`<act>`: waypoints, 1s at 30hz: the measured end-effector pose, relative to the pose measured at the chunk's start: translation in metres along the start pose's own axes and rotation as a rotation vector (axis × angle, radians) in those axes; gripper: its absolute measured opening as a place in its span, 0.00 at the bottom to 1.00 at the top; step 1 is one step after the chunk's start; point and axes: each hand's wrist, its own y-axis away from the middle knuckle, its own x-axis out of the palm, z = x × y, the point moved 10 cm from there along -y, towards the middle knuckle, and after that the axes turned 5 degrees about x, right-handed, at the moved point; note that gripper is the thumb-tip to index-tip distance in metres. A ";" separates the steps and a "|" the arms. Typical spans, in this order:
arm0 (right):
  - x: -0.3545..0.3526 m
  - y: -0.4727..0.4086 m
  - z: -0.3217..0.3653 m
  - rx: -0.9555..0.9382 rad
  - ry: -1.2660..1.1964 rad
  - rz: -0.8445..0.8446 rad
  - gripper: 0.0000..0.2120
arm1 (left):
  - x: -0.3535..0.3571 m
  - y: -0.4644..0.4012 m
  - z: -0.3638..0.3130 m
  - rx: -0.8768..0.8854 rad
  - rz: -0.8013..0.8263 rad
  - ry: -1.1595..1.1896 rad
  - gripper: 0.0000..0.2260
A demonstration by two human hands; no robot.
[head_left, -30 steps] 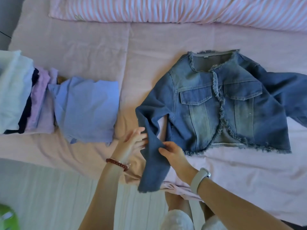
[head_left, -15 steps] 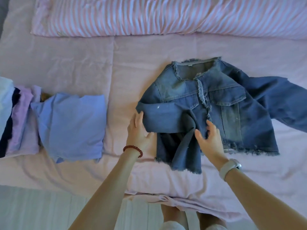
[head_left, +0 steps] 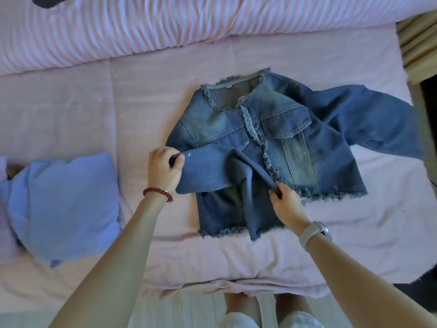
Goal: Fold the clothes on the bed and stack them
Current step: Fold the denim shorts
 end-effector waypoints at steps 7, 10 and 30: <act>-0.141 -0.017 0.026 -0.128 0.033 -0.238 0.11 | -0.030 -0.010 -0.044 0.054 -0.013 0.119 0.10; -0.180 -0.039 0.056 -0.124 0.233 -0.283 0.15 | -0.029 -0.029 -0.069 0.102 -0.039 -0.022 0.11; -0.116 -0.044 -0.071 0.075 0.102 -0.519 0.24 | 0.098 0.125 0.060 -0.799 -0.034 0.306 0.12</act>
